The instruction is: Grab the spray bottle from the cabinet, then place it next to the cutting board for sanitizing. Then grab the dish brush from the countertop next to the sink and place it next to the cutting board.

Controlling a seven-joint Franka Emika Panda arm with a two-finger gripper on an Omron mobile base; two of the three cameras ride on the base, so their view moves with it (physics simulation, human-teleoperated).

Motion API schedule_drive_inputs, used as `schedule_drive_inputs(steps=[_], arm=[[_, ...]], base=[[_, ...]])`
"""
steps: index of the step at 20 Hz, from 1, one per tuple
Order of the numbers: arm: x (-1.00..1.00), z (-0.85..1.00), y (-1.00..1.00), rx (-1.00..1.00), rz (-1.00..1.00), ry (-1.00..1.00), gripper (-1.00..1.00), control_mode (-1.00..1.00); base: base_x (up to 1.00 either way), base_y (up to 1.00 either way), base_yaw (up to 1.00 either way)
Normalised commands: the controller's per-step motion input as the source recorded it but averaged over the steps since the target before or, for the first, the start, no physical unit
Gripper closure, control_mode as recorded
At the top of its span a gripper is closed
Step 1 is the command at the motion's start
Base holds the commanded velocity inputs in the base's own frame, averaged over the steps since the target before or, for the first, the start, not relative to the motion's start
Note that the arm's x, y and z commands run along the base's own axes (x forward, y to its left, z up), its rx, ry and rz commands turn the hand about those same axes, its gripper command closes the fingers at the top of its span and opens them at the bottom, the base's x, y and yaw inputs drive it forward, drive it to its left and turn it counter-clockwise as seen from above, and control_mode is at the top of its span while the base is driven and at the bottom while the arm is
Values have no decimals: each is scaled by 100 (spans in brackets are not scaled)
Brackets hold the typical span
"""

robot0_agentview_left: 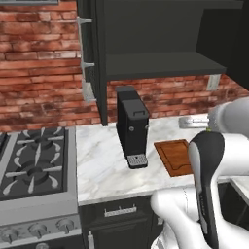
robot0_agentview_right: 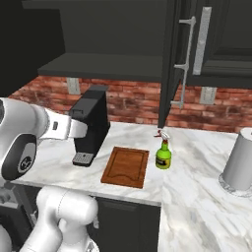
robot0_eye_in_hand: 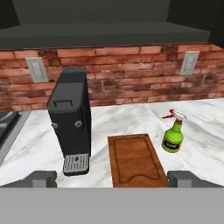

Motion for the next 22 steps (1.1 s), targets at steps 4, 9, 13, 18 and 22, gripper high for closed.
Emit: schedule_drive_inputs(steps=[4, 9, 13, 18, 22], arm=[[0, 0, 0, 0, 0, 0, -100, 100], [0, 0, 0, 0, 0, 0, -100, 100], [0, 0, 0, 0, 0, 0, -100, 100], [0, 0, 0, 0, 0, 0, -100, 100], [0, 0, 0, 0, 0, 0, -100, 100]], base=[[-84, 66, 1], [-100, 77, 2], [-98, 100, 21], [-50, 100, 62], [-22, 89, 78]])
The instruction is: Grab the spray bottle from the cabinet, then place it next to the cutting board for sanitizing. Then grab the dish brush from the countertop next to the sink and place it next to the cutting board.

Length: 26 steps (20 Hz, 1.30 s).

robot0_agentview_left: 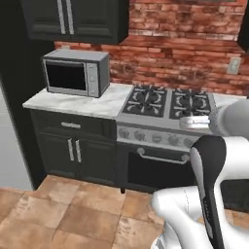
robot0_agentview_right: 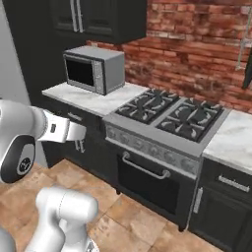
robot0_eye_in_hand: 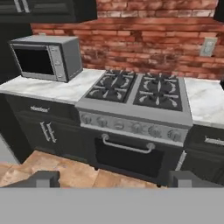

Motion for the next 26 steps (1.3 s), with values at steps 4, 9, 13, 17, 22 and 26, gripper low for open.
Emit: schedule_drive_inputs(steps=[4, 9, 13, 17, 22, 26], arm=[[0, 0, 0, 0, 0, 0, -100, 100], [0, 0, 0, 0, 0, 0, -100, 100], [0, 0, 0, 0, 0, 0, -100, 100], [0, 0, 0, 0, 0, 0, -100, 100], [0, 0, 0, 0, 0, 0, -100, 100], [0, 0, 0, 0, 0, 0, -100, 100]], base=[[-7, 63, 89], [0, 22, 99], [0, 0, 100], [0, 0, 100], [0, 0, 100], [0, 0, 100]])
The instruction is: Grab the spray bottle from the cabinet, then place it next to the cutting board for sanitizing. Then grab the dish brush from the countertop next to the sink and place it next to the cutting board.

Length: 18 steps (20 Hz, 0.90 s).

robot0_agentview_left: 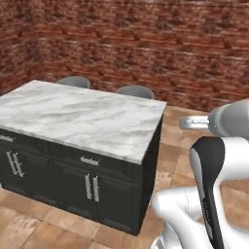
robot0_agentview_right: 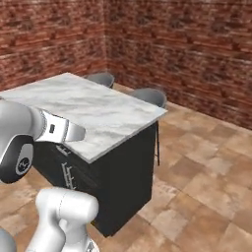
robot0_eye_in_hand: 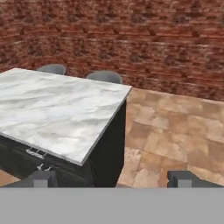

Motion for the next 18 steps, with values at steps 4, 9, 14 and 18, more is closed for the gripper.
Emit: schedule_drive_inputs(steps=[4, 9, 14, 18], arm=[[0, 0, 0, 0, 0, 0, -100, 100], [0, 0, 0, 0, 0, 0, -100, 100], [0, 0, 0, 0, 0, 0, -100, 100], [0, 0, 0, 0, 0, 0, -100, 100]], base=[[0, 0, 100], [0, 0, 100], [13, 0, 98], [19, 18, 91]])
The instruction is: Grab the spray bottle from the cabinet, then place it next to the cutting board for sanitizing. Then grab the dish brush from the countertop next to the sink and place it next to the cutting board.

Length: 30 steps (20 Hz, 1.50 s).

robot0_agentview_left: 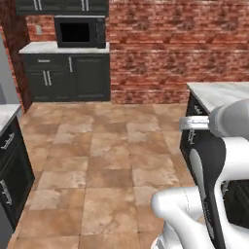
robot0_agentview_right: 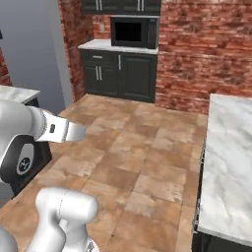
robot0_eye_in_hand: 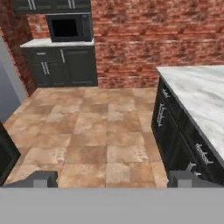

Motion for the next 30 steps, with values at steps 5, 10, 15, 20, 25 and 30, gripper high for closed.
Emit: schedule_drive_inputs(steps=[5, 10, 15, 20, 25, 30], arm=[[0, 0, 0, 0, 0, 0, -100, 100], [0, 0, 0, 0, 0, 0, -100, 100], [0, 0, 0, 0, 0, 0, -100, 100], [0, 0, 0, 0, 0, 0, -100, 100], [0, 0, 0, 0, 0, 0, -100, 100], [0, 0, 0, 0, 0, 0, -100, 100]], base=[[44, 32, 80], [46, 69, 66], [46, 65, 58], [37, 10, 49], [29, 37, 46], [46, 86, 48]])
